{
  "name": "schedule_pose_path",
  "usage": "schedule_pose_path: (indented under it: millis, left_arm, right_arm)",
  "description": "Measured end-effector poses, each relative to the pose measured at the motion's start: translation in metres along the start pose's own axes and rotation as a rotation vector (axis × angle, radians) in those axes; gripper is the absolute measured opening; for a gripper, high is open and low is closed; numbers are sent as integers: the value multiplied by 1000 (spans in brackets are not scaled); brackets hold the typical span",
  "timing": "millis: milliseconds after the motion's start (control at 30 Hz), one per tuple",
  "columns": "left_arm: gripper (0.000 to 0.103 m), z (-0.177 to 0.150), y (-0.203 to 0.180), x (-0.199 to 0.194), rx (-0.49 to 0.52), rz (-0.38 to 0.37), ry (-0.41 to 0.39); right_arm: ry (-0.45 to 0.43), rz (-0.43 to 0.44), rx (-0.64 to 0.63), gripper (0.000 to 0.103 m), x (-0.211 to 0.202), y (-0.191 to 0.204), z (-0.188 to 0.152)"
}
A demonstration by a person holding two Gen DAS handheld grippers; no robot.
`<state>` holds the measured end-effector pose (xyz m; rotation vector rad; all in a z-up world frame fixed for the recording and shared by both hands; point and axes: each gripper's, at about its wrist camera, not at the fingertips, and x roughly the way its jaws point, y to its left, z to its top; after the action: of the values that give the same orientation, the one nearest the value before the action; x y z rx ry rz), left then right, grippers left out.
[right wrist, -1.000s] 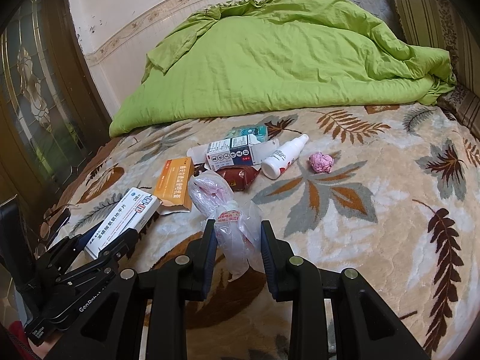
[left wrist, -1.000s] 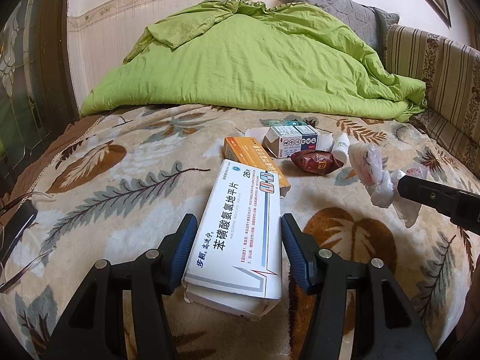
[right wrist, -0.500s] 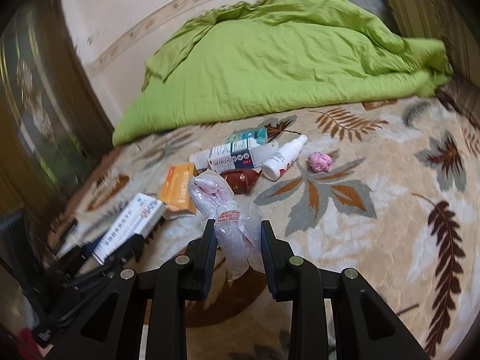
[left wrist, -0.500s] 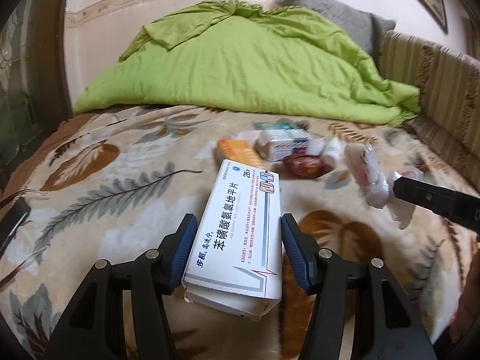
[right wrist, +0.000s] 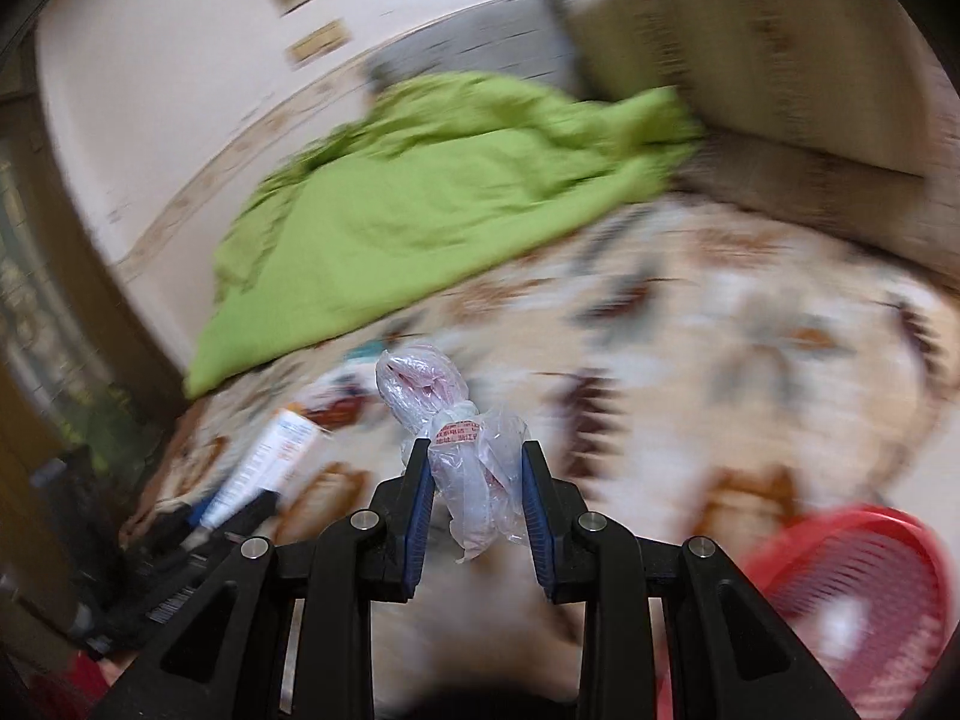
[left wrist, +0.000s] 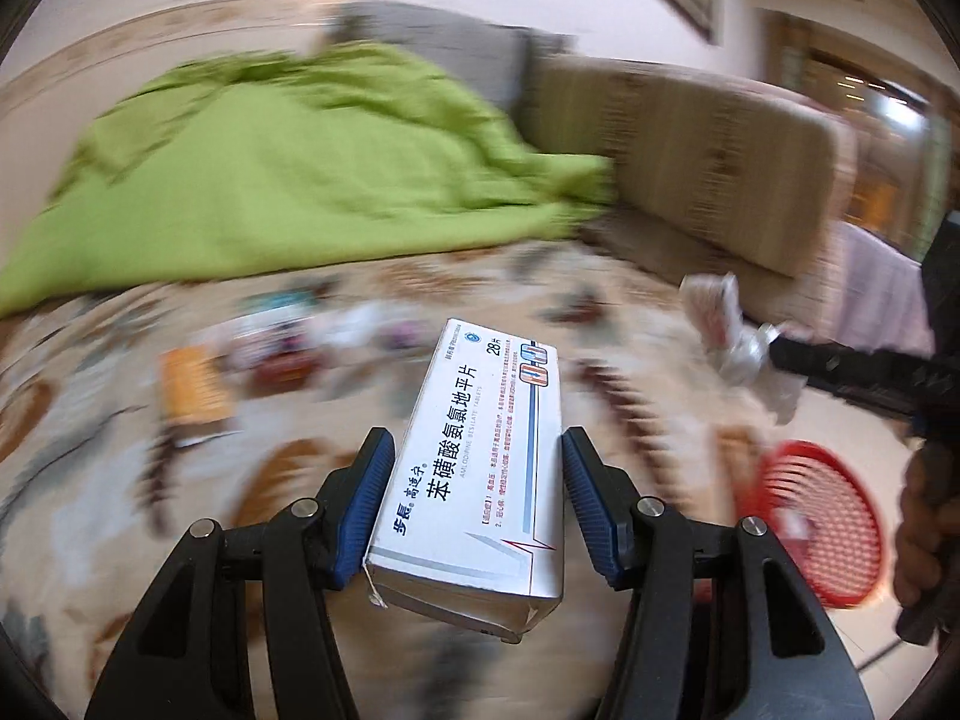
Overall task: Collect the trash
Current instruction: 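Carry the white box and clear bag to the red basket and open both grippers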
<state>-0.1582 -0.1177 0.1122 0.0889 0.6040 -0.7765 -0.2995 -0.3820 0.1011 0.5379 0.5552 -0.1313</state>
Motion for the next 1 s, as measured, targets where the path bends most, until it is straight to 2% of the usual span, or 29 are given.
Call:
schedule_pose_path:
  millis: [67, 200, 367, 400, 433, 467, 533, 700, 800, 1000]
  left_arm:
    - [57, 7, -34, 5, 36, -107, 26]
    - [57, 12, -94, 19, 84, -268, 96]
    - [57, 7, -166, 46, 117, -440, 227]
    - [58, 6, -175, 51, 126, -454, 242]
    - [60, 3, -188, 57, 136, -468, 259]
    - [67, -1, -198, 63, 147, -481, 293]
    - [71, -3, -208, 71, 148, -487, 326]
    - [73, -1, -191, 67, 115, -458, 324]
    - [74, 6, -167, 63, 59, -431, 308]
    - [74, 7, -98, 45, 4, -276, 257]
  right_arm:
    - [-5, -76, 41, 30, -30, -32, -6]
    - [-8, -193, 140, 30, -78, -84, -27]
    - [-6, -286, 219, 34, -104, -124, -47]
    - [0, -304, 234, 36, -106, -130, -50]
    - [11, -329, 250, 44, -107, -136, -53]
    - [14, -344, 260, 56, -108, -138, -55]
    - [2, -382, 287, 63, -112, -145, -56]
    - [-34, -379, 270, 63, -115, -141, -51]
    - [-33, -319, 260, 63, -100, -130, -44]
    - [35, -143, 144, 63, -36, -68, -32]
